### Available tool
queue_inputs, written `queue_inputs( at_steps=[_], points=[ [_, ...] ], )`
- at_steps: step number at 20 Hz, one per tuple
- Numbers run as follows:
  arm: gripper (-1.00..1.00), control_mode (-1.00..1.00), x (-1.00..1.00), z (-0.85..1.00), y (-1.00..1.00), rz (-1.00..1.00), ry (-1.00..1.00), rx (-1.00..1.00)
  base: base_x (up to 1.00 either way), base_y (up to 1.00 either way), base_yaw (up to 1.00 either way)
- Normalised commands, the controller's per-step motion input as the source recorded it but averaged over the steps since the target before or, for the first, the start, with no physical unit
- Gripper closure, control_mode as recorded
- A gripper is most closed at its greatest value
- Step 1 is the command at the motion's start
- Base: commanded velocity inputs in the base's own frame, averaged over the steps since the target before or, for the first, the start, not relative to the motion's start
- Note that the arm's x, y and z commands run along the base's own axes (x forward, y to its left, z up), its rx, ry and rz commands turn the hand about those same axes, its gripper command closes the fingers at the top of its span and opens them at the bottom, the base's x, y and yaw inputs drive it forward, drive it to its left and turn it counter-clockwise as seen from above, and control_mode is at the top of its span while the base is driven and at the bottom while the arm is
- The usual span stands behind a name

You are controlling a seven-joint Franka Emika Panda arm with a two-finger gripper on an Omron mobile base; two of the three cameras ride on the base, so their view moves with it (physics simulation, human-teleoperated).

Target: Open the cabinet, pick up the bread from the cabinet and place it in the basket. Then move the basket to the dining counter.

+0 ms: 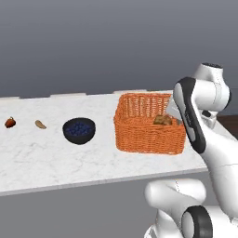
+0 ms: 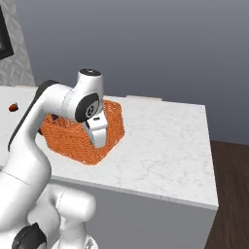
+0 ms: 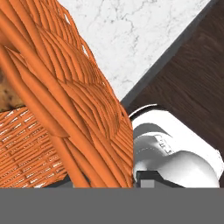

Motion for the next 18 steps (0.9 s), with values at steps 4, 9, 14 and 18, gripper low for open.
queue_inputs(
  at_steps=[4,9,14,18],
  points=[
    [1.00,-1.00,1.00,-0.61,-0.31,-0.02,0.03,0.00,0.00,0.00,0.00],
    [1.00,-1.00,1.00,-0.64,-0.12,-0.01,0.00,0.00,0.00,0.00,0.00],
    [1.00,-1.00,0.79,-0.49,-0.09,0.00,0.00,0.00,0.00,0.00,0.00],
    [1.00,-1.00,0.61,-0.63,-0.21,0.00,0.00,0.00,0.00,0.00,0.00]
  ],
)
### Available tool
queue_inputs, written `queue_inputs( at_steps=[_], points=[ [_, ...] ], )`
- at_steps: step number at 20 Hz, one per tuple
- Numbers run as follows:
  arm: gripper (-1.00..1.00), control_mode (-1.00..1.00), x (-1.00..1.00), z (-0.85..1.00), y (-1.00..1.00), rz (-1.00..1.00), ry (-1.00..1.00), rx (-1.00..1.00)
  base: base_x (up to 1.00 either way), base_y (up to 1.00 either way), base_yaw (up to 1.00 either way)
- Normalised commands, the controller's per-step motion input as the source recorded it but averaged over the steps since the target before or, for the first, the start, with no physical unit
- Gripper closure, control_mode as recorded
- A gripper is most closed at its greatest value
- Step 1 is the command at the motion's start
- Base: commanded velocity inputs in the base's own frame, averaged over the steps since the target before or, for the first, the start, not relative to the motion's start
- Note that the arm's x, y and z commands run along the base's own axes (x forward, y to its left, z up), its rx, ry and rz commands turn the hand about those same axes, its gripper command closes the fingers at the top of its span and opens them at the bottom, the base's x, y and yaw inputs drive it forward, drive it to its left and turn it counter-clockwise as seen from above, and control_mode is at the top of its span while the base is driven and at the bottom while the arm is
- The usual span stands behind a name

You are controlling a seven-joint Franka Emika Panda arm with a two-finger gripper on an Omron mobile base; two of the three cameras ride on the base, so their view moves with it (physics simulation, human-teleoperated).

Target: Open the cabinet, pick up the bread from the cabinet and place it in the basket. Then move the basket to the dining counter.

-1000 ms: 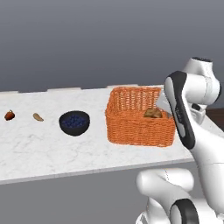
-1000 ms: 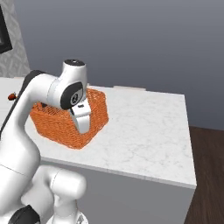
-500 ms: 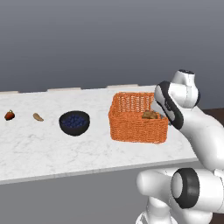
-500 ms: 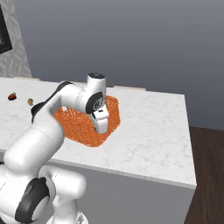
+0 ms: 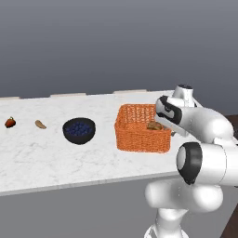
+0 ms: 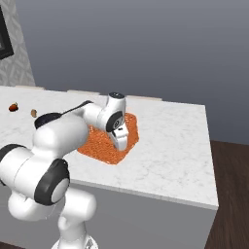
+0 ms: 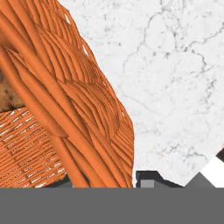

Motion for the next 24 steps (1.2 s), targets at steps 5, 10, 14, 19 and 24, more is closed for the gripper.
queue_inputs(
  at_steps=[5,10,14,19,24],
  points=[
    [1.00,-1.00,0.45,-0.61,-0.13,0.00,-0.02,0.00,0.00,0.00,0.00],
    [-1.00,-1.00,0.13,-0.34,0.00,0.00,-0.01,0.00,0.00,0.00,0.00],
    [-1.00,-1.00,0.05,0.08,0.26,0.00,0.10,-0.04,0.00,0.00,0.00],
    [-1.00,-1.00,0.03,0.37,0.29,0.02,0.03,-0.20,0.00,0.00,0.00],
    [-1.00,-1.00,-0.28,0.56,0.19,0.07,0.00,-0.24,0.00,0.00,0.00]
  ],
)
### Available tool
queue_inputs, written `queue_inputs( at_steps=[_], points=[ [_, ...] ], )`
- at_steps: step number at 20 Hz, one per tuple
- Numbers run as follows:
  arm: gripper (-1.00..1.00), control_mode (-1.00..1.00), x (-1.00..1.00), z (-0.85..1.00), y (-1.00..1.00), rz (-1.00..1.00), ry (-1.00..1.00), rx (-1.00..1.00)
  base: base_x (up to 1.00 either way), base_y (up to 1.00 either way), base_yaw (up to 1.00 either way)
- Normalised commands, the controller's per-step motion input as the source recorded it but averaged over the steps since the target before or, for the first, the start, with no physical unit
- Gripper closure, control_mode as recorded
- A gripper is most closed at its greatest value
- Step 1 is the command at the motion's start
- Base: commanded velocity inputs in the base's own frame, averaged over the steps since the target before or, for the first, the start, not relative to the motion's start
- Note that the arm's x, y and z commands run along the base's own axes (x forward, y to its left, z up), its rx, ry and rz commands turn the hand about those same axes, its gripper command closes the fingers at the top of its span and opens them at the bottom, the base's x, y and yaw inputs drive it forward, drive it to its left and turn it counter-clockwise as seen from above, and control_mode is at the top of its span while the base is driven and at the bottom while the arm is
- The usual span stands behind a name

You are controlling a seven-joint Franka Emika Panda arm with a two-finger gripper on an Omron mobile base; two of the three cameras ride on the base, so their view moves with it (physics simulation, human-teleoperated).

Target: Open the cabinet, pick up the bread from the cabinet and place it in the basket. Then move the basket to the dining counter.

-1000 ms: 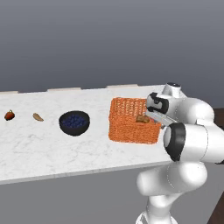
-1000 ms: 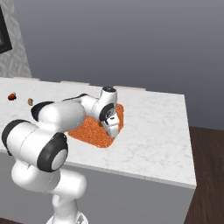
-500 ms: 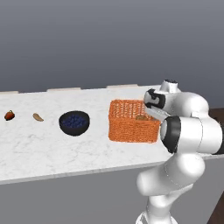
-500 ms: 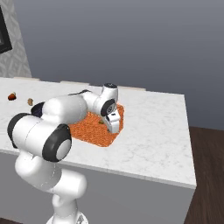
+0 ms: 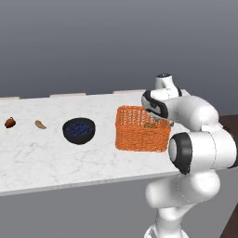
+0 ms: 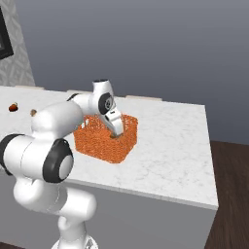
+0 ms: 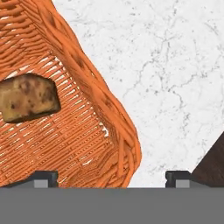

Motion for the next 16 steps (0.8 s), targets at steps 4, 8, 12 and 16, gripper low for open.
queue_inputs(
  at_steps=[4,8,12,16],
  points=[
    [-1.00,-1.00,-0.84,0.78,0.23,0.14,-0.01,-0.17,0.00,0.00,0.00],
    [-1.00,-1.00,-1.00,0.55,0.32,0.13,-0.19,-0.07,0.00,0.00,0.00],
    [-1.00,-1.00,-1.00,0.66,0.31,0.16,-0.24,0.00,0.00,0.00,0.00],
    [-1.00,-1.00,-0.97,0.70,0.15,0.16,-0.31,0.01,0.00,0.00,0.00]
  ],
)
